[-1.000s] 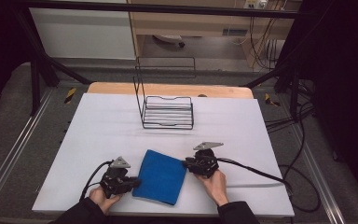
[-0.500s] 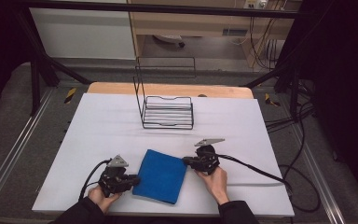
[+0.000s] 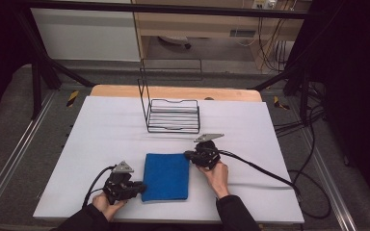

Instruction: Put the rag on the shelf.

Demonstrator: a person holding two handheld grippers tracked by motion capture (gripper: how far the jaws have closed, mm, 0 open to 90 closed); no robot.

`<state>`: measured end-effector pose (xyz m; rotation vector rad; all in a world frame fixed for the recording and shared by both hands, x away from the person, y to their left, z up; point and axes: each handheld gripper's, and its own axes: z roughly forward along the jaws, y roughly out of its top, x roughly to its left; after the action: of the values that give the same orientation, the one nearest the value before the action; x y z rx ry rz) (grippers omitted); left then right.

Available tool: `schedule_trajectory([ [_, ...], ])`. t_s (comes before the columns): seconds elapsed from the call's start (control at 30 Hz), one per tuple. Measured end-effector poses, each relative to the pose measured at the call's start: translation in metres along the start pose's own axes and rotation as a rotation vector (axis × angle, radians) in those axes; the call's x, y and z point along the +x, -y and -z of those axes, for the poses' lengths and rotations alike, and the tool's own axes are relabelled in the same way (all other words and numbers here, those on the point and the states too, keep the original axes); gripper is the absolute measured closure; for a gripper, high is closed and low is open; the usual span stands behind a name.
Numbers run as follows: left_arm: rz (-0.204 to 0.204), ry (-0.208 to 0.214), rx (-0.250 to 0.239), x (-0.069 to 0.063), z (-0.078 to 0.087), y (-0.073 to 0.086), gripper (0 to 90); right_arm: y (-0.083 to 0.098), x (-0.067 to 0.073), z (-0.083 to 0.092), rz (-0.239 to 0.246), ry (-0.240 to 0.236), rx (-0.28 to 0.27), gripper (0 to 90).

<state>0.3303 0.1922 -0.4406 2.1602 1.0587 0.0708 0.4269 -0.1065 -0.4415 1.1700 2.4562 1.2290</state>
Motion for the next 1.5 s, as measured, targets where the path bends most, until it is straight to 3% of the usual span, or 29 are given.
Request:
schedule_trajectory([
  [0.1, -0.001, -0.004, -0.004, 0.0, 0.001, 0.0, 75.4, 0.004, 0.0, -0.004, 0.014, 0.01, 0.026, 85.7],
  [0.23, -0.015, -0.017, -0.025, 0.0, 0.004, -0.002, 72.2, 0.005, 0.002, -0.002, 0.02, 0.026, 0.012, 79.6],
  [0.3, -0.038, -0.029, -0.053, 0.0, 0.01, -0.004, 67.4, 0.001, 0.003, 0.008, 0.012, 0.038, -0.026, 64.6],
  [0.33, -0.052, -0.046, -0.072, 0.001, 0.013, -0.005, 67.4, 0.001, 0.003, 0.008, 0.012, 0.038, -0.026, 64.6],
  [0.37, -0.06, -0.064, -0.09, 0.003, 0.017, -0.007, 60.3, 0.0, 0.005, 0.015, 0.025, 0.036, -0.054, 51.7],
  [0.43, -0.066, -0.082, -0.115, 0.008, 0.023, -0.012, 55.8, 0.0, 0.006, 0.019, 0.024, 0.034, -0.068, 47.0],
  [0.47, -0.063, -0.091, -0.128, 0.012, 0.025, -0.015, 47.9, 0.001, 0.006, 0.027, 0.019, 0.024, -0.091, 36.3],
  [0.5, -0.061, -0.103, -0.138, 0.015, 0.027, -0.018, 47.9, 0.001, 0.006, 0.027, 0.019, 0.024, -0.091, 36.3],
  [0.63, -0.049, -0.135, -0.153, 0.028, 0.032, -0.034, 34.4, 0.005, 0.004, 0.038, -0.015, -0.009, -0.106, 20.2],
  [0.77, -0.034, -0.144, -0.156, 0.035, 0.026, -0.052, 26.4, 0.012, 0.001, 0.045, -0.033, -0.024, -0.1, 10.1],
  [0.83, -0.012, -0.143, -0.148, 0.038, 0.019, -0.061, 19.3, 0.016, 0.001, 0.048, -0.033, -0.017, -0.108, 7.9],
  [0.97, 0.008, -0.159, -0.135, 0.044, 0.004, -0.074, 16.5, 0.023, 0.0, 0.054, -0.036, -0.004, -0.119, 6.0],
  [1.13, 0.03, -0.161, -0.115, 0.049, -0.016, -0.078, 18.1, 0.029, -0.001, 0.054, -0.06, -0.003, -0.112, 6.0],
  [1.2, 0.027, -0.163, -0.108, 0.049, -0.021, -0.076, 25.7, 0.03, 0.0, 0.054, -0.061, -0.007, -0.115, 6.1],
  [1.23, 0.024, -0.164, -0.097, 0.048, -0.023, -0.075, 34.4, 0.03, 0.001, 0.054, -0.069, -0.019, -0.125, 6.4],
  [1.3, 0.023, -0.185, -0.082, 0.048, -0.027, -0.074, 37.4, 0.03, 0.001, 0.053, -0.07, -0.023, -0.127, 6.4],
  [1.5, 0.069, -0.182, -0.069, 0.05, -0.034, -0.072, 59.1, 0.031, 0.001, 0.052, -0.064, -0.024, -0.113, 7.0],
])
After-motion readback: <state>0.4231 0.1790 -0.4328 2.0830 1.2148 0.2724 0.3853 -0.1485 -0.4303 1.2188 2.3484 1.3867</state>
